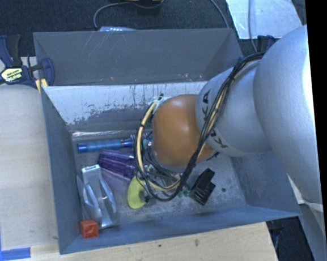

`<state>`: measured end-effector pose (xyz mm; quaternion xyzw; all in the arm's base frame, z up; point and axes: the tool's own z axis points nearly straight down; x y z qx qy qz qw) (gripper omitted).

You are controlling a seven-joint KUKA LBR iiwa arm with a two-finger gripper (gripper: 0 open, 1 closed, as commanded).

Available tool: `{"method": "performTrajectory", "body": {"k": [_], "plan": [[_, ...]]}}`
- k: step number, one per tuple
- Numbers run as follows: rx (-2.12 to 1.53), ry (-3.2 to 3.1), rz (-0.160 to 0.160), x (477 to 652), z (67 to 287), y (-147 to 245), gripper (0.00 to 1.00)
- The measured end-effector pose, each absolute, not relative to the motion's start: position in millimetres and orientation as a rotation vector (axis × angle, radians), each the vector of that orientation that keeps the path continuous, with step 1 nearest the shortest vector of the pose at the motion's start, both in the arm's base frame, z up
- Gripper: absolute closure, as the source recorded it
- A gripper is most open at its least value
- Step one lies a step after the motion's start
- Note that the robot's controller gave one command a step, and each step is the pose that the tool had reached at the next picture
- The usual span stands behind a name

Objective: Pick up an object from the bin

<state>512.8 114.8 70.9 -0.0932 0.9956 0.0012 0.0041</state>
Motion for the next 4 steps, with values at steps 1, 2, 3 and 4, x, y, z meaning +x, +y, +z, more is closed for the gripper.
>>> {"method": "performTrajectory", "body": {"k": [1,2,3,4], "plan": [[-0.291,3.12,0.004,512.8,70.9,114.8,1.0],[-0.305,3.125,0.002,511.6,112.3,114.5,1.0],[-0.18,3.126,0.005,516.6,182.5,90.4,1.0],[-0.179,3.126,0.005,516.6,182.5,90.4,1.0]]}}
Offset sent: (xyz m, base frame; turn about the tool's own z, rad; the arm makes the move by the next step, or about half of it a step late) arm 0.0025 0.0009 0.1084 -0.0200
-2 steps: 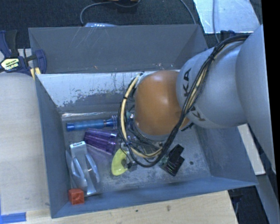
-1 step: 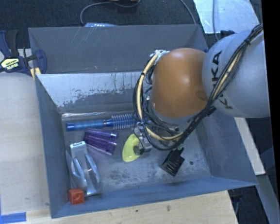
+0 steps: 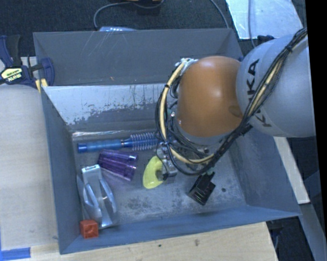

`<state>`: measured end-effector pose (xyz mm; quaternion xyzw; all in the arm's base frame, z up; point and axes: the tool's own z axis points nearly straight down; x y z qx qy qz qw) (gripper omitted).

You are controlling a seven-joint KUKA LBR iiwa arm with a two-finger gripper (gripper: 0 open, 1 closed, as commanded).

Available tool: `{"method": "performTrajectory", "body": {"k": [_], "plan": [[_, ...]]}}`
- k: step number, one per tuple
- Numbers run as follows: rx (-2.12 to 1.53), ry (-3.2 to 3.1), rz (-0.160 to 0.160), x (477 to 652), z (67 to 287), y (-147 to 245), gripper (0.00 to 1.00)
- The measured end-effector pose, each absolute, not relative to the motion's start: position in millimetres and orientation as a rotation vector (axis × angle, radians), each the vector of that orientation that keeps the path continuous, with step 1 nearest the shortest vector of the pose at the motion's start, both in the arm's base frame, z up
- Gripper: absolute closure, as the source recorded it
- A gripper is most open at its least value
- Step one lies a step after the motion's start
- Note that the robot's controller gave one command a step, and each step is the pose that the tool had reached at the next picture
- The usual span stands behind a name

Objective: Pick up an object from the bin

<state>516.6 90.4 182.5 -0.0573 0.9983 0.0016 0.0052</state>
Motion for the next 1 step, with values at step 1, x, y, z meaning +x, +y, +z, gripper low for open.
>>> {"method": "performTrajectory", "body": {"k": [1], "plan": [[-0.203,3.121,0.005,514.3,293.7,94.5,1.0]]}}
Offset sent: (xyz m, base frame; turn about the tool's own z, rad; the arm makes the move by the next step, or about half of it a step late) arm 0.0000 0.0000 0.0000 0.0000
